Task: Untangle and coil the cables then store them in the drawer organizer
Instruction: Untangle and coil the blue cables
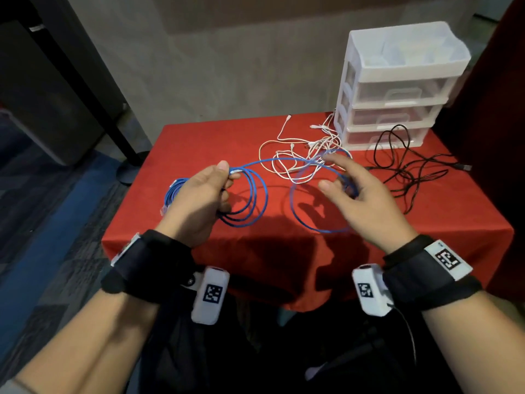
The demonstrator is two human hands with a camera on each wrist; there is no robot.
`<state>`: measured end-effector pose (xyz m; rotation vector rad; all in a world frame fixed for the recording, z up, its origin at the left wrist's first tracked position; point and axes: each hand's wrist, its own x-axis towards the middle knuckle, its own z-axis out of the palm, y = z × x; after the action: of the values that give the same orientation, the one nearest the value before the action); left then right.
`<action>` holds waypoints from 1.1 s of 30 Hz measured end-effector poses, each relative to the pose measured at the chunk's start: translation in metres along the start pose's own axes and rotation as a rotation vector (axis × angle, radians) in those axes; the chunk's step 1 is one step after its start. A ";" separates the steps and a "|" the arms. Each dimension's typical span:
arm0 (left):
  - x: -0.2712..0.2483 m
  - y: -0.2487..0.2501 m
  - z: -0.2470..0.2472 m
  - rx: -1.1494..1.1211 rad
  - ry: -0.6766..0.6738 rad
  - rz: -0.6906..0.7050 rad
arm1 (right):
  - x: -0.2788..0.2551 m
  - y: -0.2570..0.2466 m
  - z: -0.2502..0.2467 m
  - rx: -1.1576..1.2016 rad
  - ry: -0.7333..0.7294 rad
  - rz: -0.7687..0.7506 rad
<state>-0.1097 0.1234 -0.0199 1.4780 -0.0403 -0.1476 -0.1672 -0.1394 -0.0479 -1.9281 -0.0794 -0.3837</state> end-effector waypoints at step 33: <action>-0.021 -0.010 0.041 -0.024 -0.069 0.042 | -0.014 -0.028 0.040 0.006 -0.197 -0.064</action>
<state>-0.1358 0.0847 -0.0252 1.4466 -0.1246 -0.1645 -0.1783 -0.0903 -0.0407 -1.9568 -0.2713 -0.2348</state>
